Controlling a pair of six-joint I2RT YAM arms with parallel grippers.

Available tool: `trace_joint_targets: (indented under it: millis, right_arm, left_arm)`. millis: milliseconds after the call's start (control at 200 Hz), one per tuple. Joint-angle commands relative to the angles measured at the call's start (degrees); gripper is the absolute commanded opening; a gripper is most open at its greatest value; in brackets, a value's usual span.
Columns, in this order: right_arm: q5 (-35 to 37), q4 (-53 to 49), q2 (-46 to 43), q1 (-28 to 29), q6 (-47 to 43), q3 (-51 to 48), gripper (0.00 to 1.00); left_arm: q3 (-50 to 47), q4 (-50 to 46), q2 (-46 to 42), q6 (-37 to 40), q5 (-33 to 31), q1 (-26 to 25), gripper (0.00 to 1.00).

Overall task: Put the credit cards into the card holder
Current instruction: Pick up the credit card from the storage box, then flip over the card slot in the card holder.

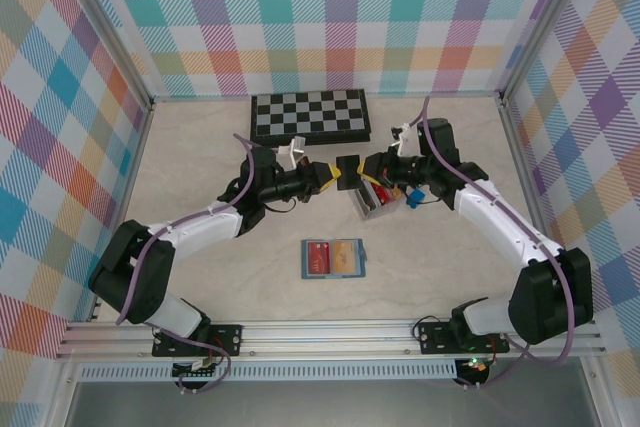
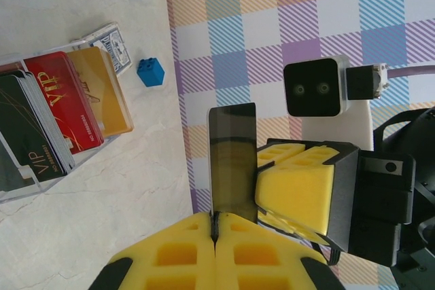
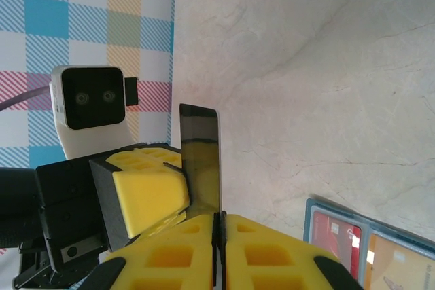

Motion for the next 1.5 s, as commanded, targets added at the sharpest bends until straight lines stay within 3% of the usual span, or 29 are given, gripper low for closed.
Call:
trace_joint_targets:
  millis: [0,235,375,465,525,615,770,960,1495]
  right_arm:
    - [-6.2,3.2,0.8,0.3,0.6,-0.5,0.15]
    - [-10.2,6.4,1.8,-0.1,1.8,-1.1,0.19]
    - [-10.3,5.5,1.9,-0.1,1.0,-0.9,0.08]
    - [-4.6,-1.8,0.4,-0.1,-2.8,-0.5,0.05]
    - [0.7,-7.7,-0.9,0.3,-6.2,-0.5,0.05]
    - [9.3,-15.7,-1.7,3.0,-10.8,-1.2,0.06]
    - [21.1,-19.0,-0.7,13.6,-10.0,-5.3,0.05]
    - [31.1,-18.0,2.5,22.2,-4.2,-9.4,0.05]
    - [33.4,-15.8,2.5,22.4,-3.6,-14.7,0.05]
  left_arm:
    - [0.5,2.0,-1.6,0.1,1.3,-0.1,0.00]
    - [1.1,2.4,-1.5,0.0,2.5,-0.1,0.00]
    - [1.1,0.3,-1.5,0.4,1.9,-0.1,0.00]
    - [1.0,-6.6,-2.6,2.9,0.2,-0.1,0.11]
    - [1.8,-18.9,-4.3,7.7,-3.3,-0.1,0.35]
    - [2.0,-36.4,-7.0,15.2,-12.2,-0.3,0.50]
    - [-2.6,-50.6,-10.5,18.3,-19.3,-0.6,0.60]
    - [-8.3,-49.4,-12.3,16.6,-18.5,-2.2,0.64]
    - [-7.5,-46.4,-4.3,18.2,-16.7,-6.6,0.58]
